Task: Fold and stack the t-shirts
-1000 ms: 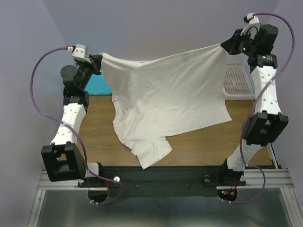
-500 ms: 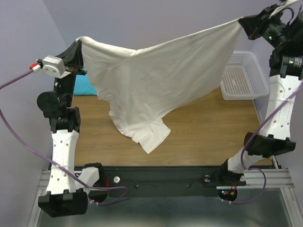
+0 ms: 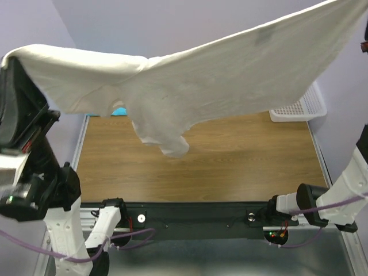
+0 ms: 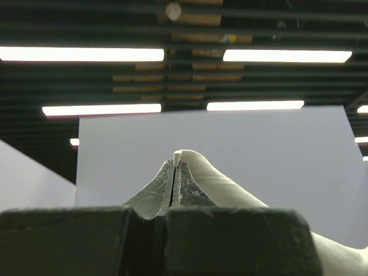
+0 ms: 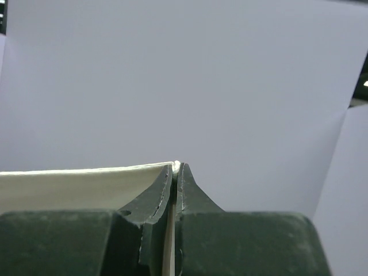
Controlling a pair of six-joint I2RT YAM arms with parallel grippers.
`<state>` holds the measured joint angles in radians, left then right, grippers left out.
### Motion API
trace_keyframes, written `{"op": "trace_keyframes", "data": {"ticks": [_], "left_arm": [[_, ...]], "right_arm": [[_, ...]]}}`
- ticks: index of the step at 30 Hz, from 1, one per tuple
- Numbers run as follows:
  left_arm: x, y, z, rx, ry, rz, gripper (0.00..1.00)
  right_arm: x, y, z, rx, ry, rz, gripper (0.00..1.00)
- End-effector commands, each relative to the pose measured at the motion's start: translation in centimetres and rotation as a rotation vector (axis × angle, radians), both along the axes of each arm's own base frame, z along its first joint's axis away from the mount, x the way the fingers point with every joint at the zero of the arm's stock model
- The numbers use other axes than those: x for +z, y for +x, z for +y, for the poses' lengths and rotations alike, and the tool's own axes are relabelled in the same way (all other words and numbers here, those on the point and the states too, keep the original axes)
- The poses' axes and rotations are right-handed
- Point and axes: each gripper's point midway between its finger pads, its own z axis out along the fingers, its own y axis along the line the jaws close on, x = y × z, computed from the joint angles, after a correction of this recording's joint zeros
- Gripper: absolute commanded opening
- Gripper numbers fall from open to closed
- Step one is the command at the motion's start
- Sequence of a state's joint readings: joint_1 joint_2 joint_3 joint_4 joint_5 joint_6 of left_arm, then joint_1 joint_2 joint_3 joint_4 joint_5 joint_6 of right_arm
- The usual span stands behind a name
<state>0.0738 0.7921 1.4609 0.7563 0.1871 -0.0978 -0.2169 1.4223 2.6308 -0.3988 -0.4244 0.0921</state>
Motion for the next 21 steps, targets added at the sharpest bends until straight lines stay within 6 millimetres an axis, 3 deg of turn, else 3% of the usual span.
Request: {"op": "trace_keyframes", "data": {"ticks": [1,5,9,11,12,13,16,17,18,20,21], "left_arm": [[2.7,-6.1,0.5,0.015,-0.038,-0.169,0.00],[2.3,-4.6,0.4,0.000,-0.039,-0.130,0.00],[-1.8,2.6,0.3,-0.023,-0.025,0.045,0.00],[-4.2,6.2,0.1,-0.054,-0.018,0.132,0.00],[-7.0,9.3,-0.2,-0.071,-0.002,0.213,0.00],[-8.7,11.4,-0.7,-0.104,0.009,0.266,0.00],[-14.3,16.6,-0.8,-0.132,0.011,0.388,0.00],[-17.6,19.4,-0.9,-0.137,0.021,0.463,0.00],[-19.3,21.3,-0.9,-0.141,0.022,0.498,0.00],[-22.2,23.7,-0.7,-0.134,0.025,0.560,0.00],[-24.5,25.1,-0.7,-0.130,0.029,0.612,0.00]], "right_arm": [[2.0,-2.6,-1.7,-0.109,0.053,-0.094,0.01],[0.8,-0.9,-1.8,-0.100,0.049,-0.042,0.01],[-3.2,4.1,-1.7,-0.035,0.051,0.119,0.01],[-6.9,7.9,-1.5,0.021,0.044,0.245,0.00],[-8.2,9.0,-1.3,0.047,0.042,0.287,0.01],[-11.5,11.5,-1.1,0.092,0.042,0.384,0.01],[-16.5,15.0,-0.7,0.165,0.044,0.521,0.01],[-20.4,17.3,-1.0,0.186,0.061,0.615,0.01],[-21.9,18.2,-0.6,0.217,0.054,0.643,0.01],[-26.3,20.3,-0.3,0.258,0.067,0.734,0.01],[-30.2,21.6,-0.1,0.272,0.071,0.812,0.00]]}}
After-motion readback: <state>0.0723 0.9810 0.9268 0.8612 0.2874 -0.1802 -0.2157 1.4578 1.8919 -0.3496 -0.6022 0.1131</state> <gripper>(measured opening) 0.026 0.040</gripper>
